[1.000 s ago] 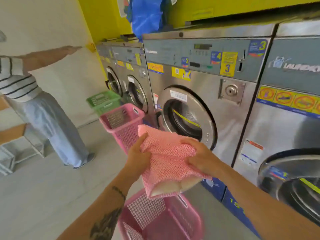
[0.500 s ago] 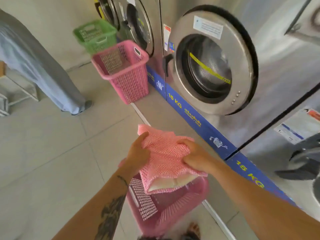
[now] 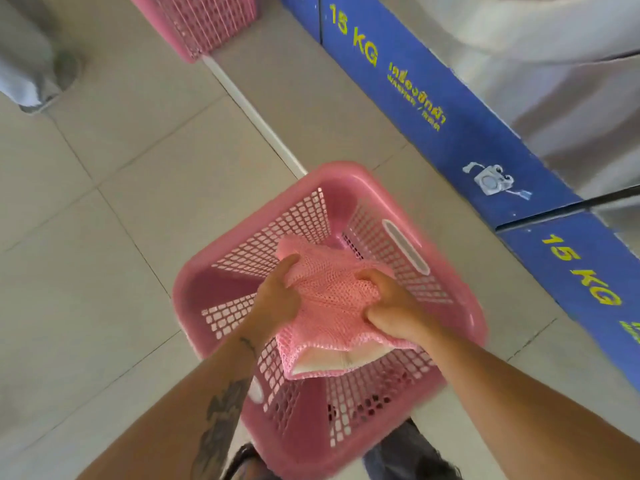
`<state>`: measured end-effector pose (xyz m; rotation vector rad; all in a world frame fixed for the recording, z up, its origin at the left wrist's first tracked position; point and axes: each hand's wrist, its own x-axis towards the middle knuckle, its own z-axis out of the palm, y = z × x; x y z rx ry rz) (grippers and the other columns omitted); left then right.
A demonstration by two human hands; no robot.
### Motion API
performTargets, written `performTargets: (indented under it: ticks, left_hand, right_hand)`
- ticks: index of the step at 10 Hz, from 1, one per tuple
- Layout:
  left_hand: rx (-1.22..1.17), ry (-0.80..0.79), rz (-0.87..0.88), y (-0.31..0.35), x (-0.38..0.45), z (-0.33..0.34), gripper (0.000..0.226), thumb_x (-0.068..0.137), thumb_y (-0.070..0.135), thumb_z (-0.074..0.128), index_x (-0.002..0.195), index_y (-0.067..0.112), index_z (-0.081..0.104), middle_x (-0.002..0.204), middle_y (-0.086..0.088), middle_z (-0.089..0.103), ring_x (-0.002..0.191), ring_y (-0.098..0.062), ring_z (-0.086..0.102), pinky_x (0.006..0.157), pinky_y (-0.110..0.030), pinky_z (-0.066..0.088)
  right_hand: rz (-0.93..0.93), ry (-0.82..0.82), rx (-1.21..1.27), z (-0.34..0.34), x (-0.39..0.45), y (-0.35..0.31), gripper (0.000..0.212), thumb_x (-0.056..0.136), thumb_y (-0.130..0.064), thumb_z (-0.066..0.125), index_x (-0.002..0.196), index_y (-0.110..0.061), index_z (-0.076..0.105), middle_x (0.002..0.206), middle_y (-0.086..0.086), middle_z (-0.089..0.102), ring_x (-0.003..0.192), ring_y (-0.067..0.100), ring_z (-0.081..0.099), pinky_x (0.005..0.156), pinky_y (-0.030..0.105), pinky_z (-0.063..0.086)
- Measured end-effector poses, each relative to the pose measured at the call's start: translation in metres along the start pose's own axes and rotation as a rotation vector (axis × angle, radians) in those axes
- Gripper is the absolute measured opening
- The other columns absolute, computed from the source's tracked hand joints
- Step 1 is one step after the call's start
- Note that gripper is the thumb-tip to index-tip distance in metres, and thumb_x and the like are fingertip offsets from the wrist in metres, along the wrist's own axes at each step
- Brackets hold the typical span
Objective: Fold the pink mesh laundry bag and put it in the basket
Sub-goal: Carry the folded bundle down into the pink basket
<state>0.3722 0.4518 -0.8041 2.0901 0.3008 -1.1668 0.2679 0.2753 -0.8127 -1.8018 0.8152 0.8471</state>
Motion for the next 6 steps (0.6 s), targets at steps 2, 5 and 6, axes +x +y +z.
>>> performTargets:
  ticks: [2, 5, 6]
  left_hand:
    - [0.118, -0.022, 0.137, -0.048, 0.074, 0.032, 0.074, 0.089, -0.012, 0.042, 0.148, 0.032, 0.035, 0.153, -0.005, 0.035, 0.072, -0.009, 0.061, 0.047, -0.017, 0.053]
    - [0.529, -0.186, 0.057, -0.087, 0.117, 0.046, 0.078, 0.085, 0.002, 0.053, 0.154, 0.012, 0.017, 0.162, -0.015, 0.012, 0.138, -0.028, 0.039, 0.087, -0.025, 0.047]
    - [0.532, -0.153, 0.085, -0.084, 0.103, 0.041, 0.066, 0.087, 0.005, 0.052, 0.149, 0.011, 0.032, 0.152, -0.017, 0.036, 0.122, -0.027, 0.053, 0.086, -0.026, 0.045]
  right_hand:
    - [0.049, 0.084, -0.052, 0.038, 0.075, 0.041, 0.071, 0.082, 0.007, 0.056, 0.134, -0.039, 0.041, 0.095, 0.001, 0.055, 0.057, 0.019, 0.062, 0.047, 0.032, 0.05]
    - [0.081, -0.018, -0.294, 0.063, 0.118, 0.073, 0.092, 0.078, -0.029, 0.066, 0.153, -0.035, 0.012, 0.156, 0.013, 0.033, 0.132, 0.032, 0.048, 0.087, 0.031, 0.052]
    - [0.084, -0.034, -0.216, 0.056, 0.102, 0.072, 0.09, 0.078, -0.018, 0.063, 0.154, -0.03, 0.016, 0.159, 0.008, 0.029, 0.127, 0.027, 0.054, 0.079, 0.026, 0.053]
